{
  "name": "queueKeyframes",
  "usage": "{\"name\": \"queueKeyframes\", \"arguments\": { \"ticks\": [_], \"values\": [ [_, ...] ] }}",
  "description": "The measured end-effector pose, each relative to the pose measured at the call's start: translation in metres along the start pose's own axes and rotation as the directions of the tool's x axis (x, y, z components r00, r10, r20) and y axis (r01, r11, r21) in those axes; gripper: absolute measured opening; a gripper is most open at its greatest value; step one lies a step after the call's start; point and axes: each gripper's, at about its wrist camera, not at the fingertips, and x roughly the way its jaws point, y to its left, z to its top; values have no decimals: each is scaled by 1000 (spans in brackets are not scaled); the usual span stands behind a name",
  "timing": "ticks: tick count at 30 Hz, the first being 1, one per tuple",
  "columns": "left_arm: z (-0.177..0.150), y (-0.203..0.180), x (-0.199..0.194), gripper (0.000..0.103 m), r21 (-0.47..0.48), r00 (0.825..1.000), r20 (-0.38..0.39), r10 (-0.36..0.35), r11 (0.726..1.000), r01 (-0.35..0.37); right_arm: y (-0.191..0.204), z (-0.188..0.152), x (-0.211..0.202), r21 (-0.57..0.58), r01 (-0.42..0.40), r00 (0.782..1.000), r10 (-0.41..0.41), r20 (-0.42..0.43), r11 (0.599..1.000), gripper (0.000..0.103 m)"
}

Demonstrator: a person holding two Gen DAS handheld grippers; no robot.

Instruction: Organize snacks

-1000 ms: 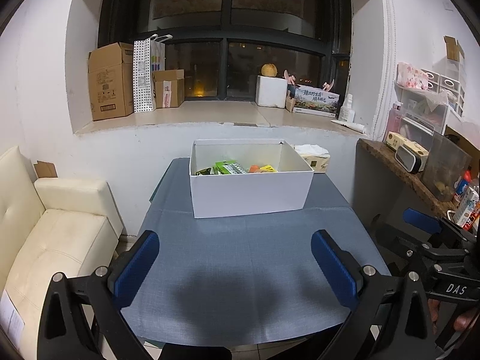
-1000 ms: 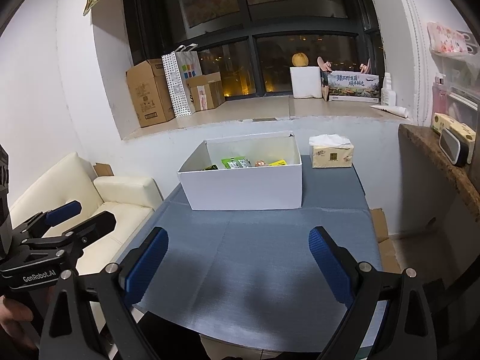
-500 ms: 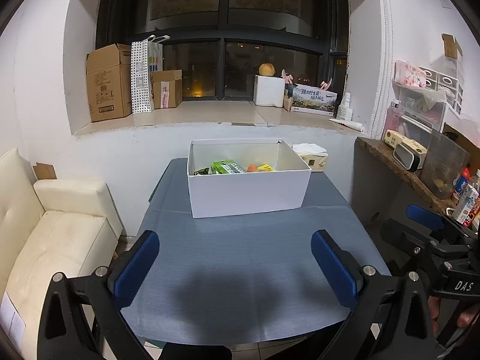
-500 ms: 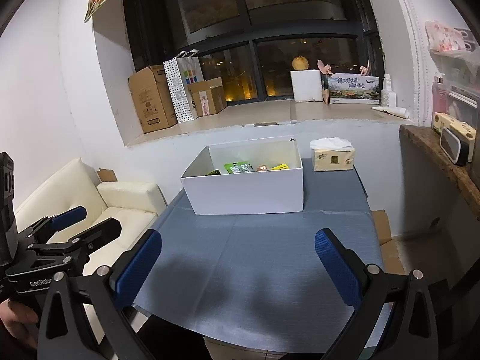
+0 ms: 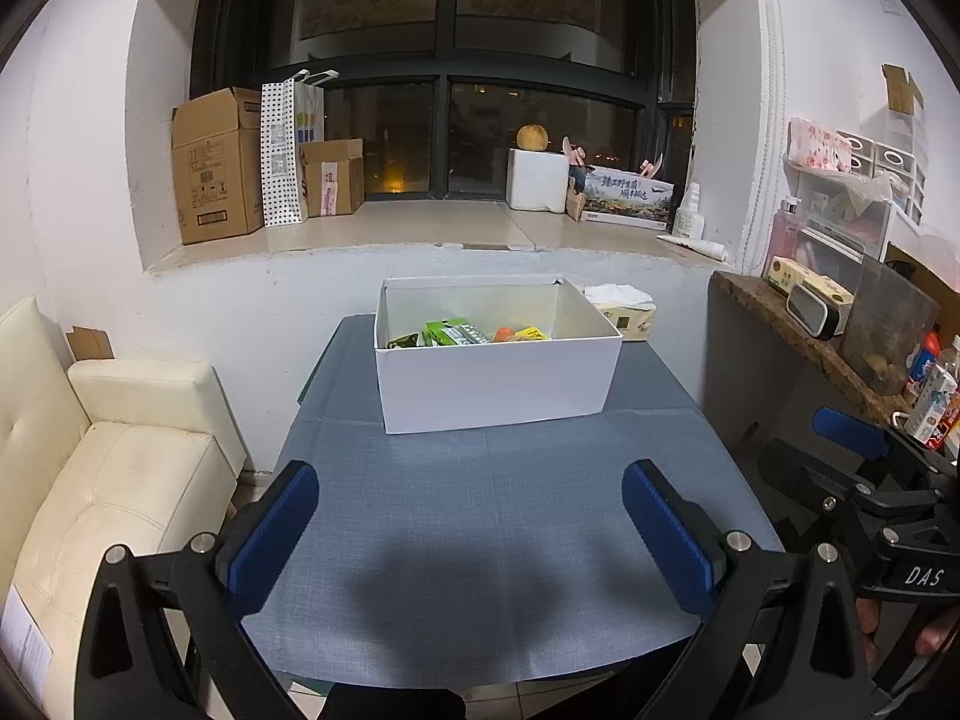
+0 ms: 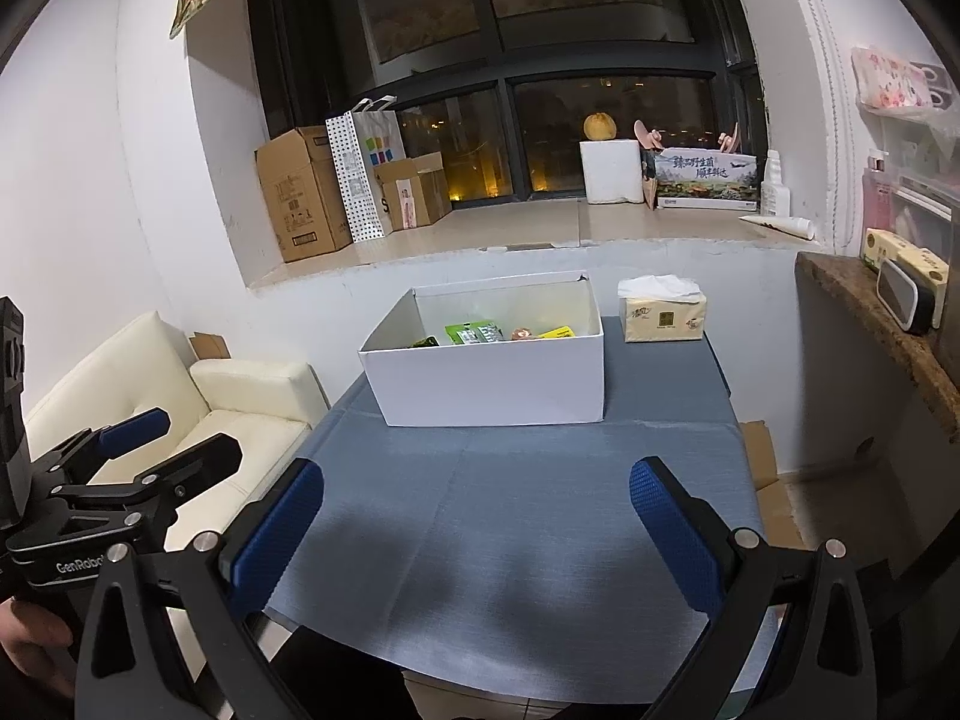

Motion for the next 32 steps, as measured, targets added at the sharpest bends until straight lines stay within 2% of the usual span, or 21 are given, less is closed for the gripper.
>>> {"name": "queueKeyframes", "arguments": {
  "ticks": [21,32],
  "values": [
    [-2,3,-1,103,3,1000,-5,17,1000,-17,1,0,-4,-2,0,1000,0,7,1000,103],
    [-2,3,-7,103,-10,1000,10,3,1000,-3,0,0,-4,-3,0,1000,0,5,1000,103]
  ]
}}
